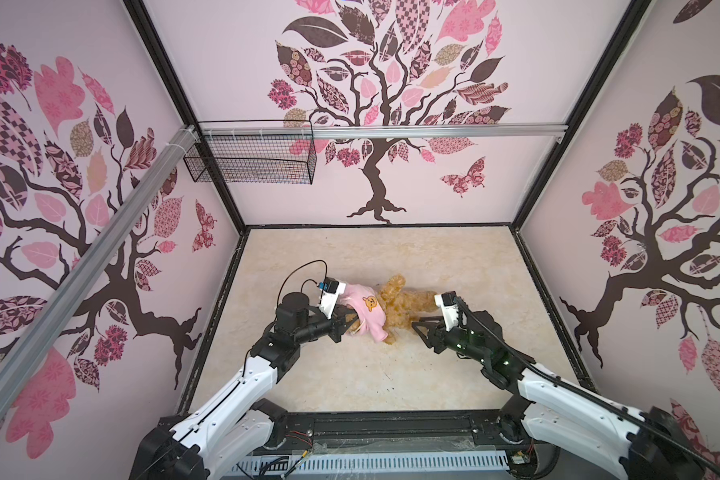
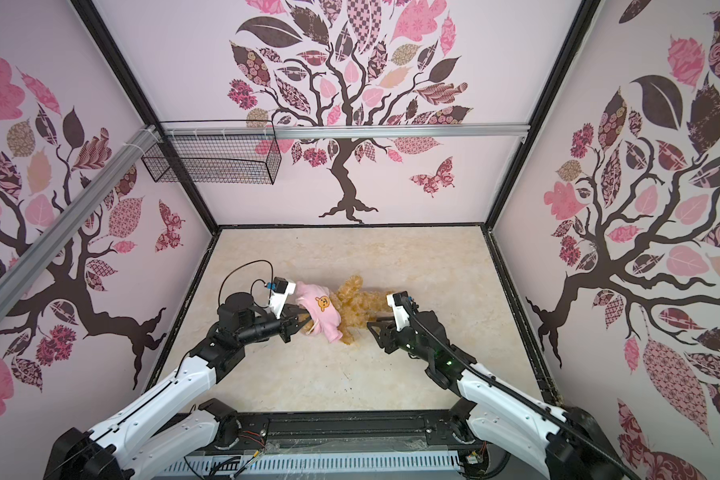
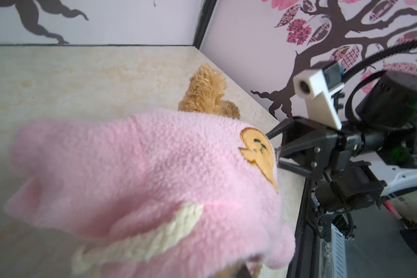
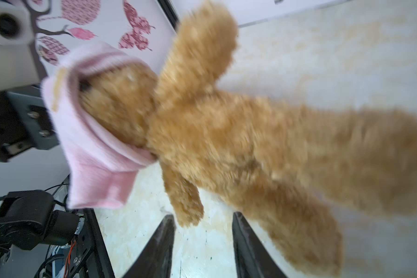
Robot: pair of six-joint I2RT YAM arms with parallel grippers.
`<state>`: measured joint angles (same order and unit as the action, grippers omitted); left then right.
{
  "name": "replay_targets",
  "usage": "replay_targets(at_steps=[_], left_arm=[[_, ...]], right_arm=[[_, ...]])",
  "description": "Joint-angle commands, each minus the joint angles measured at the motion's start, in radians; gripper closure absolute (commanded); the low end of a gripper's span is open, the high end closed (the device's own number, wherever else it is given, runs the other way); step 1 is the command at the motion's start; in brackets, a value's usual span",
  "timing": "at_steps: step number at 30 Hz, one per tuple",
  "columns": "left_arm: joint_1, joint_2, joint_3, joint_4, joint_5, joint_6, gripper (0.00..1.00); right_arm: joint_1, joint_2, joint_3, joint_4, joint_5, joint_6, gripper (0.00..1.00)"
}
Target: Dress the teddy bear
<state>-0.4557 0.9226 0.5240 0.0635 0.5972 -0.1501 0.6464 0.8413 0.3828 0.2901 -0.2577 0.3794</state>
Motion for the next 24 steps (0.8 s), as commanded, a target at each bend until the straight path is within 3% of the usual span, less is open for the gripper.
replay_targets(at_steps=[1, 6, 10, 16, 24], left_arm=[[-0.01, -0.035, 0.07, 0.009, 0.092, 0.248, 1.0], [-0.016, -0.1, 0.045, 0.022, 0.187, 0.374, 1.0], [-0.02, -0.144, 0.017, 0.025, 0.21, 0.431, 1.0], [-0.026, -0.154, 0.025, -0.015, 0.206, 0.484, 1.0], [-0.027, -0.139, 0.03, -0.017, 0.19, 0.477, 1.0]], right_arm=[[0.0, -0.035, 0.123, -0.083, -0.148, -0.074, 0.51], [-0.027, 0.07, 0.279, -0.154, -0.394, -0.025, 0.5], [-0.031, 0.154, 0.319, -0.062, -0.543, 0.082, 0.54], [-0.023, 0.214, 0.369, -0.025, -0.59, 0.13, 0.66], [-0.002, 0.238, 0.351, 0.053, -0.598, 0.189, 0.65]])
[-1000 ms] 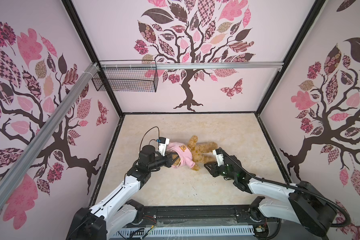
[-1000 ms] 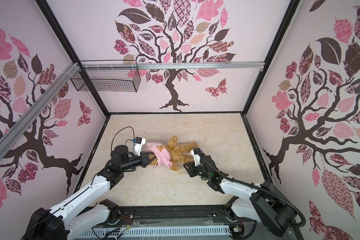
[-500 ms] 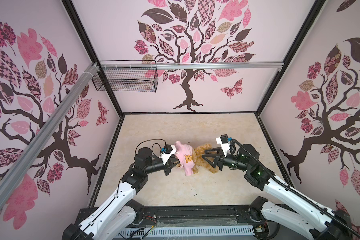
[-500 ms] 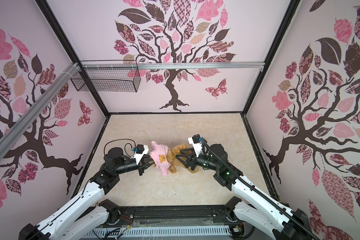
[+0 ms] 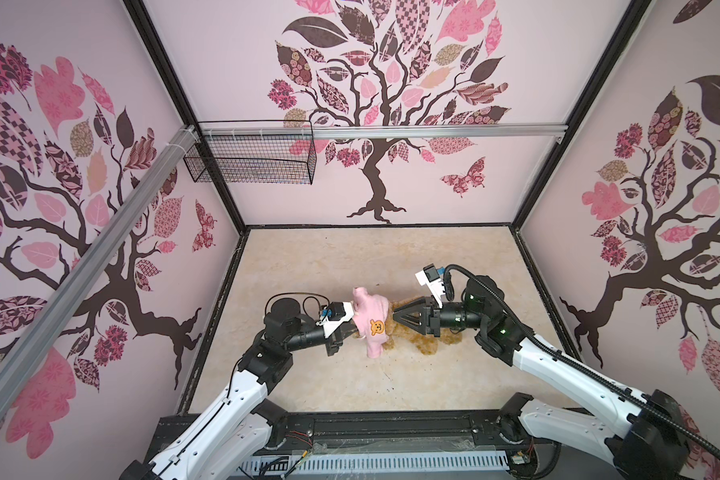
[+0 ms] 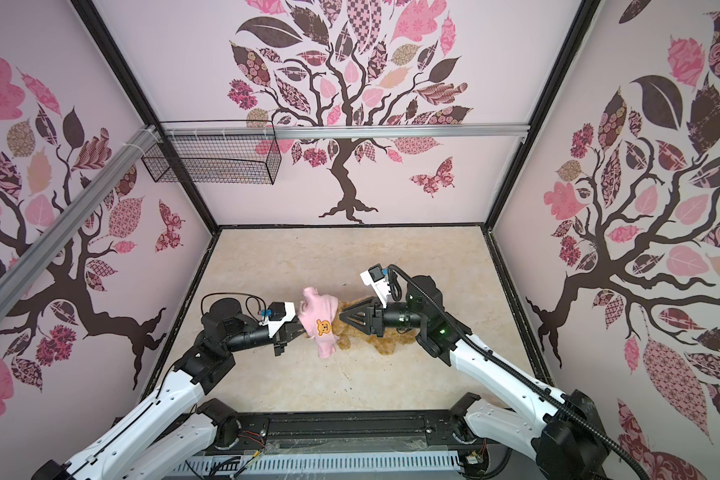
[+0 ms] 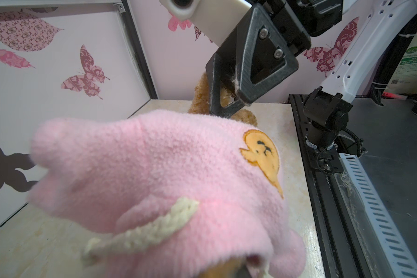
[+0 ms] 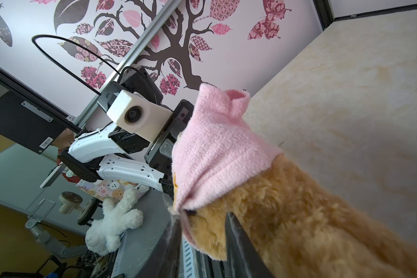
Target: Dress the teddy bear
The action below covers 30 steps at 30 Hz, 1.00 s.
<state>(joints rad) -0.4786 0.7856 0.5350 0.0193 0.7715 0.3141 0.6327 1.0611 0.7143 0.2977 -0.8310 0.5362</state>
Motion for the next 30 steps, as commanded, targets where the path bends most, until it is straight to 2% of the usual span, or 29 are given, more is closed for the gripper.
replay_targets(at_steps=[1, 10, 21, 30], left_arm=[[-0.003, 0.002, 0.02, 0.026, 0.014, 0.01, 1.0], [-0.011, 0.007, 0.023, 0.005, 0.011, 0.018, 1.0], [-0.018, 0.003, 0.018, 0.003, -0.002, 0.019, 1.0], [-0.022, 0.009, 0.019, -0.004, -0.002, 0.019, 1.0]], right_arm=[[0.019, 0.023, 0.02, 0.055, -0.024, 0.039, 0.65], [0.058, 0.098, 0.042, 0.08, 0.014, 0.063, 0.67], [0.056, 0.094, 0.007, 0.063, 0.16, 0.097, 0.69], [0.061, 0.119, 0.003, 0.122, 0.144, 0.136, 0.7]])
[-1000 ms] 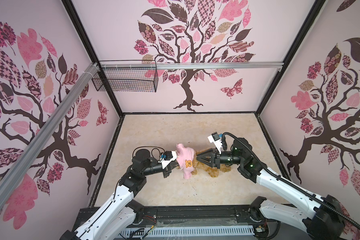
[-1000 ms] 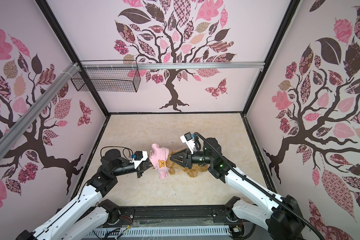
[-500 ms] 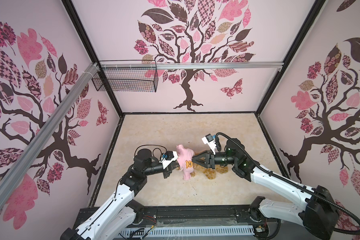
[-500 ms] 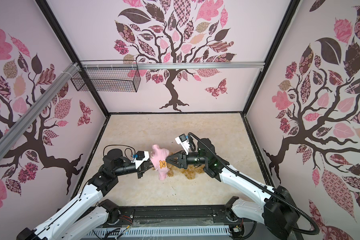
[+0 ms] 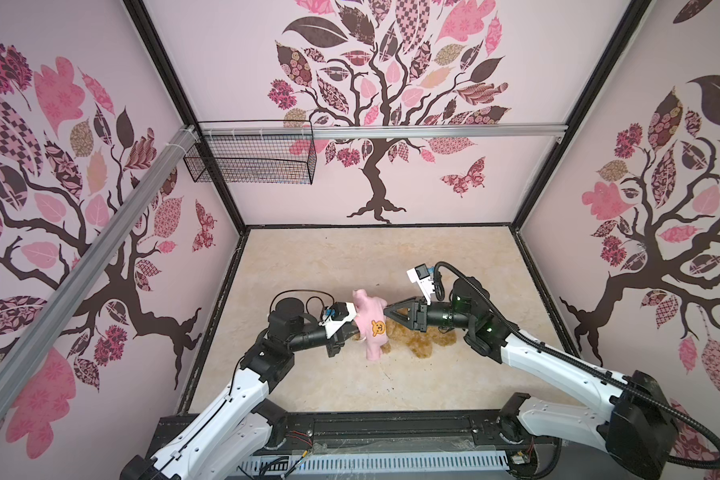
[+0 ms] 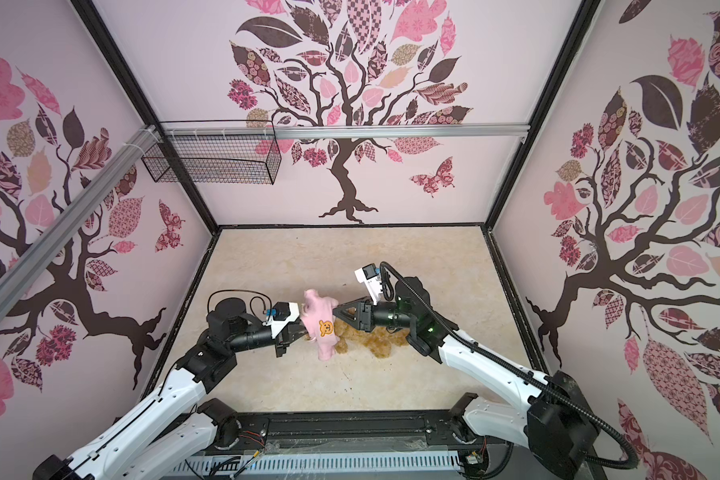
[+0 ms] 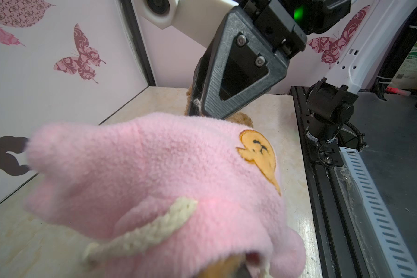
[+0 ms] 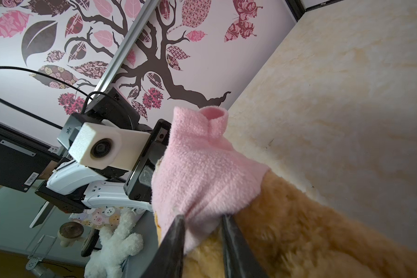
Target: Dress the teddy bear
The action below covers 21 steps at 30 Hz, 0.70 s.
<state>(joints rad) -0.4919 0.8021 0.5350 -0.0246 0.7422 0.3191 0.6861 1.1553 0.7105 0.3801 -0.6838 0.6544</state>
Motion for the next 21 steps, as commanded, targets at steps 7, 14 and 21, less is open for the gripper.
replay_targets(at_steps=[7, 14, 21], left_arm=[[-0.012, 0.0, 0.025, 0.033, 0.026, 0.017, 1.0], [-0.013, -0.01, 0.024, 0.013, 0.014, 0.027, 1.0], [-0.014, -0.007, 0.033, 0.012, 0.008, -0.014, 1.0]], right_arm=[[0.036, 0.057, 0.013, 0.051, -0.004, 0.016, 0.79], [-0.024, -0.005, -0.013, 0.016, 0.064, -0.002, 1.0], [-0.191, -0.095, -0.063, -0.083, 0.088, -0.047, 1.0]])
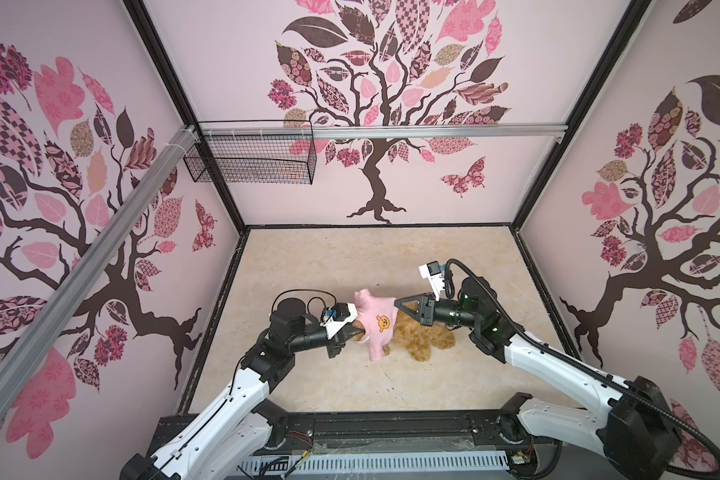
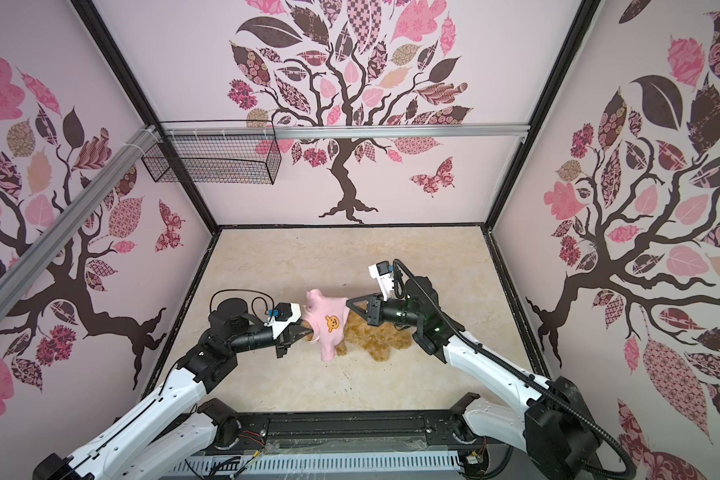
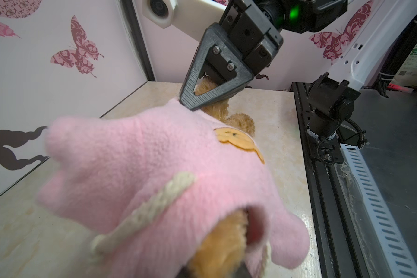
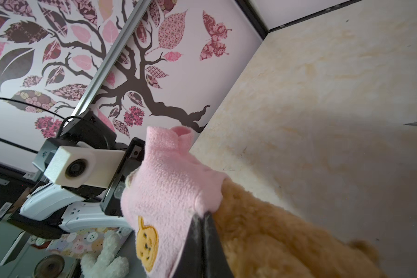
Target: Dress the teddy bear
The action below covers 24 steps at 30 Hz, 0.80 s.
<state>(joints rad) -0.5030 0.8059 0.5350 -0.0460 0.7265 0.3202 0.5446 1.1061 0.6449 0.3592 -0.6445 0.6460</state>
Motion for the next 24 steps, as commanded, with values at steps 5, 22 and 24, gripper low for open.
replay_targets(at_steps=[5, 22, 24], left_arm=[[-0.003, -0.044, 0.021, 0.04, -0.019, -0.079, 1.0], [-0.005, 0.018, 0.041, 0.108, -0.28, -0.486, 1.0], [-0.005, 0.013, 0.028, 0.138, -0.305, -0.55, 1.0]], right_arm=[[-0.208, -0.038, -0.042, -0.084, 0.028, -0.036, 1.0], [-0.017, -0.134, -0.016, -0.074, 0.12, -0.246, 0.64], [-0.004, -0.16, -0.04, -0.061, 0.134, -0.265, 0.62]])
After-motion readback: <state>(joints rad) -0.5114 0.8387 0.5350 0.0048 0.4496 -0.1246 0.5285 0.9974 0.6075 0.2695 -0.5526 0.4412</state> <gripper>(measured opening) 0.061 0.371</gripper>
